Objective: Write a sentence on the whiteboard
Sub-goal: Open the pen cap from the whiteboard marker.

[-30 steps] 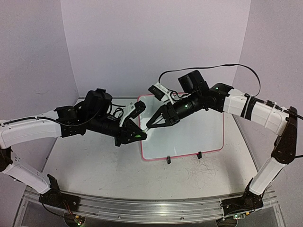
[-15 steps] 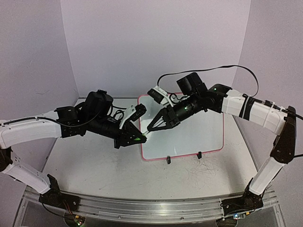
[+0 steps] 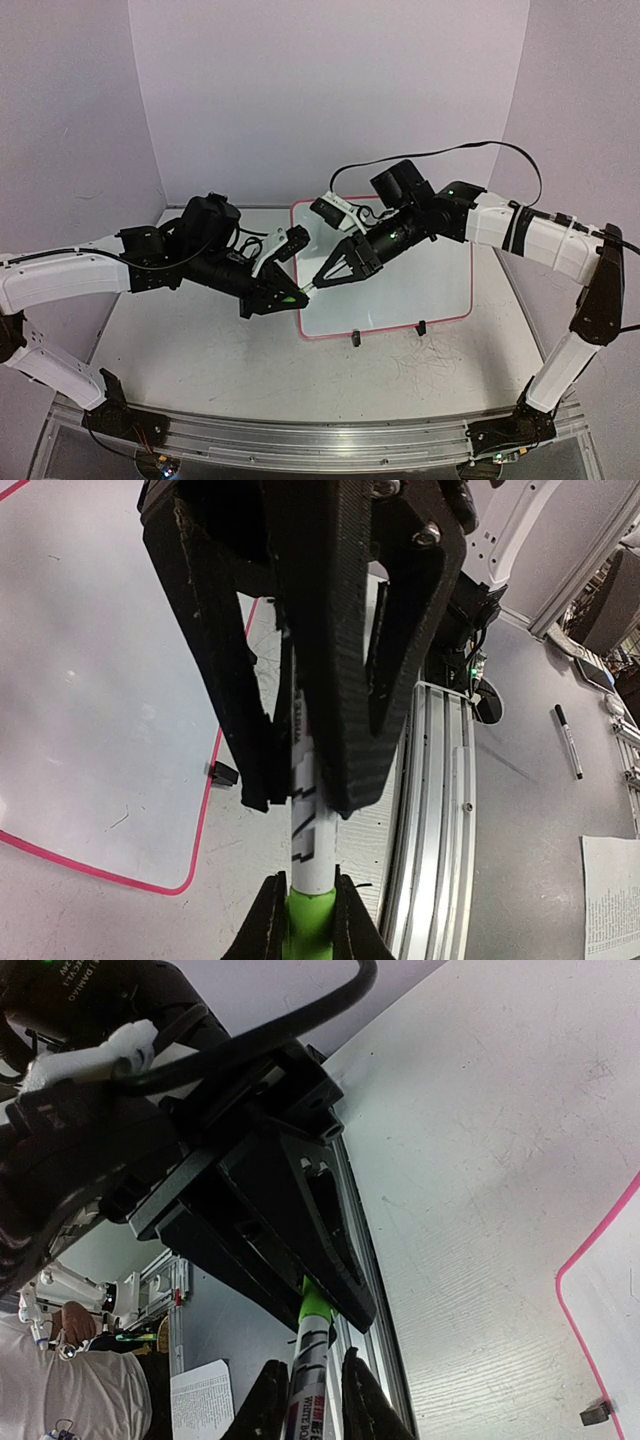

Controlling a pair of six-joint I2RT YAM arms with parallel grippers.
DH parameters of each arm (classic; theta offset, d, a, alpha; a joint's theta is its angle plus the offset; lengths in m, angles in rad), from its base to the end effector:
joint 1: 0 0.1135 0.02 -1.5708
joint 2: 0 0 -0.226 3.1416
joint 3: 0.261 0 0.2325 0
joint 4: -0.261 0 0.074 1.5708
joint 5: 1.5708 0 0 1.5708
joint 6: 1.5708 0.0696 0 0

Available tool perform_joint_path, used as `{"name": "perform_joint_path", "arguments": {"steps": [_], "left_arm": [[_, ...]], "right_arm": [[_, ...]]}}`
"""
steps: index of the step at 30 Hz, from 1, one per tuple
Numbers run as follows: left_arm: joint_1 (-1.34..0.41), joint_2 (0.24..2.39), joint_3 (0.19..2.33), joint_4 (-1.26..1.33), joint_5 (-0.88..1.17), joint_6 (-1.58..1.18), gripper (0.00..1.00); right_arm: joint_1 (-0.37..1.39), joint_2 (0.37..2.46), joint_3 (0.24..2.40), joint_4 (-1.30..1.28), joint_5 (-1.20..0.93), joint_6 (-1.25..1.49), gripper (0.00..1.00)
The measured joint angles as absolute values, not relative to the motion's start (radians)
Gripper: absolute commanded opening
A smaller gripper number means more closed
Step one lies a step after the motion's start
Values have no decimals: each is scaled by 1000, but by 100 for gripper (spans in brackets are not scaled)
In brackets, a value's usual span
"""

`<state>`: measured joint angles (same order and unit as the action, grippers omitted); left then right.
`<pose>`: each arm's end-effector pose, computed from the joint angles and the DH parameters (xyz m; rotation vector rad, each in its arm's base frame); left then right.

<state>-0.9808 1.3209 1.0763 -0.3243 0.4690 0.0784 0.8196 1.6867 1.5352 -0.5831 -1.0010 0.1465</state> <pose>0.1470 -0.2761 0.2630 1.3781 1.7769 -1.0117 0.2029 0.3031 0.2886 -1.3173 2.0330 1.6260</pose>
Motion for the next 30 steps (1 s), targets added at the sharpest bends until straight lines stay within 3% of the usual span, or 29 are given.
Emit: {"name": "perform_joint_path", "arguments": {"steps": [6, 14, 23, 30], "left_arm": [[-984, 1321, 1076, -326, 469, 78, 0], [-990, 1321, 1076, -336, 469, 78, 0], [-991, 1321, 1071, -343, 468, 70, 0], [-999, 1321, 1069, -357, 456, 70, 0]], "right_arm": [[820, 1687, 1535, -589, -1014, 139, 15], [820, 1693, 1535, -593, -1022, 139, 19], [820, 1702, 1533, -596, -1029, 139, 0], [821, 1702, 1514, -585, -1037, 132, 0]]}}
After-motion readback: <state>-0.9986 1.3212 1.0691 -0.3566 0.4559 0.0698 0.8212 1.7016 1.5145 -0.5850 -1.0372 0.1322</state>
